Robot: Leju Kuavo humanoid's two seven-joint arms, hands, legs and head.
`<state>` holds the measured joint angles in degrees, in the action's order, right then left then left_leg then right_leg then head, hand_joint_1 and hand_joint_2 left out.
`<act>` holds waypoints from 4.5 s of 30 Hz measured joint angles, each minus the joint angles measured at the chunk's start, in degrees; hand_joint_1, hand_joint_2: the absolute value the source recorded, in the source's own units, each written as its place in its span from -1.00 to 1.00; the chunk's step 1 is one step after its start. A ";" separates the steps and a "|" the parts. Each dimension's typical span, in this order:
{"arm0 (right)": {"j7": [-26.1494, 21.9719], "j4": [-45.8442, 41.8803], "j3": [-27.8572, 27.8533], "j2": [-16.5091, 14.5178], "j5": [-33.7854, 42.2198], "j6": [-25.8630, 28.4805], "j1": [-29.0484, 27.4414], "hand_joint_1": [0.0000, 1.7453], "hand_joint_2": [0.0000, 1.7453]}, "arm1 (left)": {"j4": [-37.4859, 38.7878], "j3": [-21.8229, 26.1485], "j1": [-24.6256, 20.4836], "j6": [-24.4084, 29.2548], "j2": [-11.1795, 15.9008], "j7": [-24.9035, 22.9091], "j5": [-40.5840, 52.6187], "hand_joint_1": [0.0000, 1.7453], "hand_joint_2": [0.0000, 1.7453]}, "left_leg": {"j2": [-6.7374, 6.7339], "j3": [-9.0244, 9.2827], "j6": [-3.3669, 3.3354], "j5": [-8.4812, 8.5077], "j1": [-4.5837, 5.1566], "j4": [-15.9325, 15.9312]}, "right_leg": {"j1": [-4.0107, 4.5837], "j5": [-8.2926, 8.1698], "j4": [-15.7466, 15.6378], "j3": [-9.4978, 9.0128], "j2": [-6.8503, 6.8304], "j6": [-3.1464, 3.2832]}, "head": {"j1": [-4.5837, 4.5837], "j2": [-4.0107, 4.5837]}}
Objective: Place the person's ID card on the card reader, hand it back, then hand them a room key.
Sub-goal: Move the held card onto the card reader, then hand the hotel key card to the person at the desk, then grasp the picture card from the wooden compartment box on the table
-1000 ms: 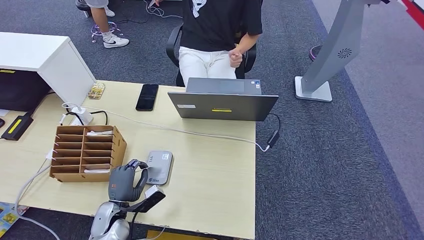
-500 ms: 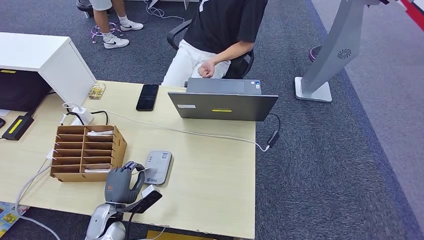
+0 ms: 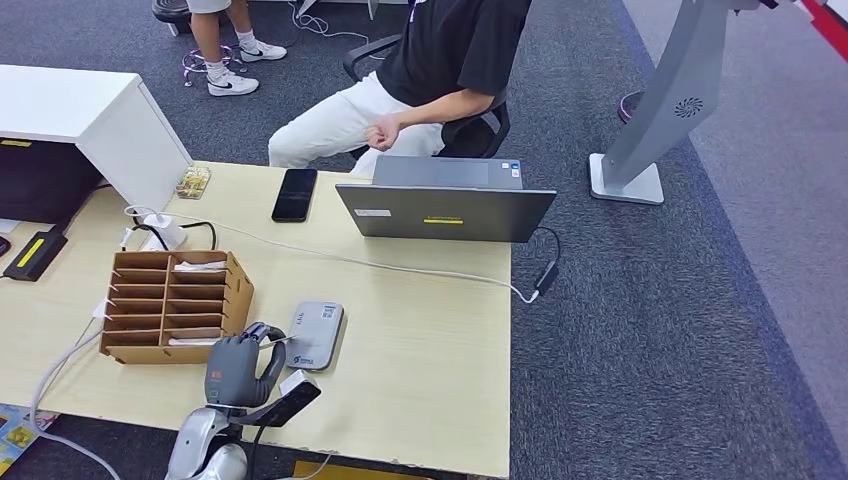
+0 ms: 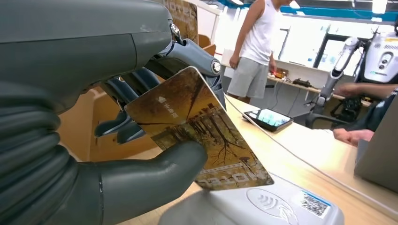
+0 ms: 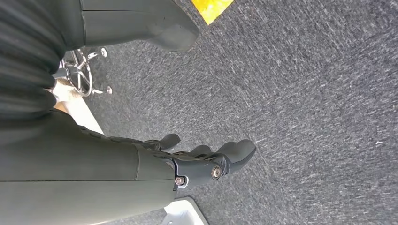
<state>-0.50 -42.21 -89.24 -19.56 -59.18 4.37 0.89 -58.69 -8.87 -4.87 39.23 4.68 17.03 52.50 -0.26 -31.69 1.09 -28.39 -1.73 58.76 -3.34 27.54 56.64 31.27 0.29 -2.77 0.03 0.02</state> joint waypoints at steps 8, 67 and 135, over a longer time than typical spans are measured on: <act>1.83 -0.19 0.00 0.02 0.81 0.00 -0.27 -1.00 1.00 | -15.45 5.61 0.46 -1.91 6.63 -1.46 -1.04 1.00 1.00 | 0.01 -0.09 0.01 0.06 -0.04 0.00 | 0.03 0.00 0.03 0.12 -0.01 0.01 | 0.01 0.00; 3.22 -1.28 0.00 -0.33 5.11 0.70 -0.96 -1.00 1.00 | -6.97 23.01 -14.55 0.33 12.22 -3.94 6.18 -1.00 1.00 | -0.43 -0.17 0.05 -0.05 -0.03 0.00 | 0.02 0.01 0.04 0.37 0.42 0.04 | 0.00 0.00; -8.28 22.87 2.69 -0.05 -0.33 15.47 -0.38 -1.00 1.00 | -28.28 9.63 4.94 -21.50 20.43 -17.67 7.17 -1.00 1.00 | -0.25 -0.13 0.14 -0.08 -0.08 -0.06 | 0.06 0.08 0.05 0.32 0.28 0.09 | -0.01 0.00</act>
<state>-8.78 -19.34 -86.55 -19.61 -59.51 19.84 0.51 -86.96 0.76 0.06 17.73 25.11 -0.63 59.67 -0.50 -31.83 1.23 -28.47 -1.82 58.70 -3.28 27.62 56.69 31.59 0.57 -2.68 0.02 0.02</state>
